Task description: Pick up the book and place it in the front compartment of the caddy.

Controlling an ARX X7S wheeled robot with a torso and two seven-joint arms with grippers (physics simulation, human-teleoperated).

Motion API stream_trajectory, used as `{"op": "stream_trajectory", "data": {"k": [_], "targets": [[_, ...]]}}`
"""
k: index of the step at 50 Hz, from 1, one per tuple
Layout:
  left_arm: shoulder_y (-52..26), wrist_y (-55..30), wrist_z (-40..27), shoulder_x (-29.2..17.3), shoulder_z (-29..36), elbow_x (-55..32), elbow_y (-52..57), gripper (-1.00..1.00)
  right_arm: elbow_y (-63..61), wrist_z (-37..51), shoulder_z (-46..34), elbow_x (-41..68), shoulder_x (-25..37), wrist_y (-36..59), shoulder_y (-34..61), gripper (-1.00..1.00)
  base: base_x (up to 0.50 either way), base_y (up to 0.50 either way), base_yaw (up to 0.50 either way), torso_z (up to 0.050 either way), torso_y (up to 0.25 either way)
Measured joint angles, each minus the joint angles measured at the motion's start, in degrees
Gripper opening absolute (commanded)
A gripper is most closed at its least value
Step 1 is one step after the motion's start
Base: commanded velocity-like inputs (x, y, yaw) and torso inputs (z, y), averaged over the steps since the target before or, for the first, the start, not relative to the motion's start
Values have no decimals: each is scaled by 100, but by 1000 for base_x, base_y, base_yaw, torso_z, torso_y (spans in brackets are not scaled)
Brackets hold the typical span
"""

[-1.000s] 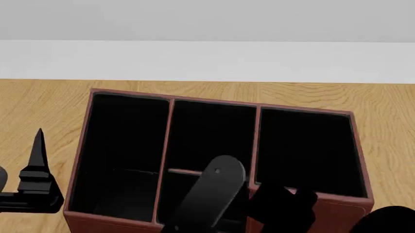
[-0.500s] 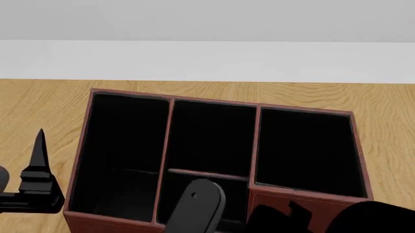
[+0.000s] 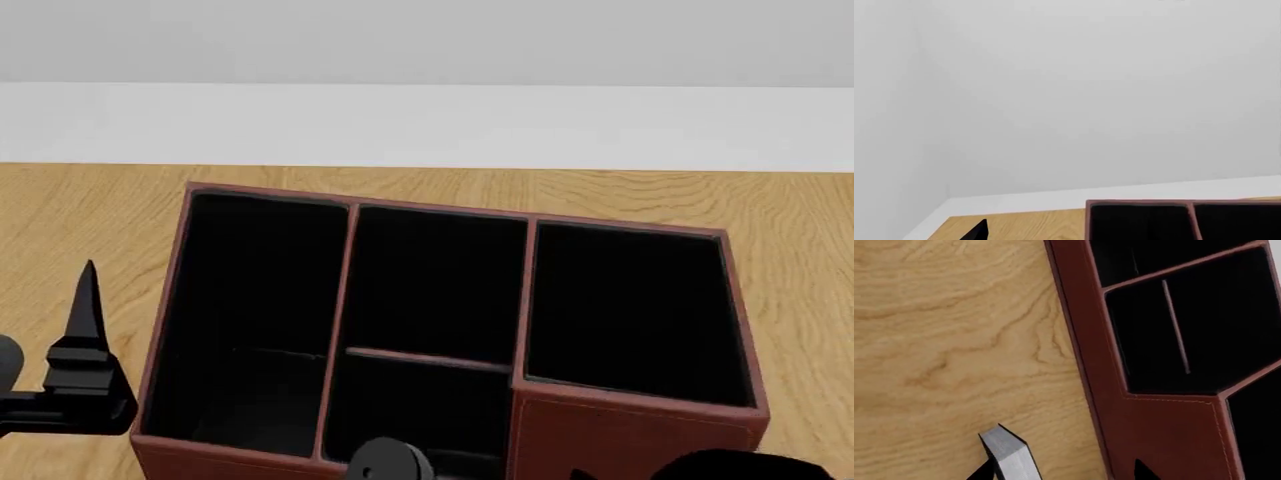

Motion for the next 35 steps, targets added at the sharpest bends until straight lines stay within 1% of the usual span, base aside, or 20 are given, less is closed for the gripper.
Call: {"op": "stream_trajectory", "data": {"k": [18,35], "targets": [[35,67,-43,-31,2,-43,-16,100,262,-163,-527,-242,-100,351,-38,100,0,0,0,0,0],[107,119,-81,-69,-64,-98,-9,100,432,-466,-682,-551,-151,530,-336,100,0,0,0,0,0]]}}
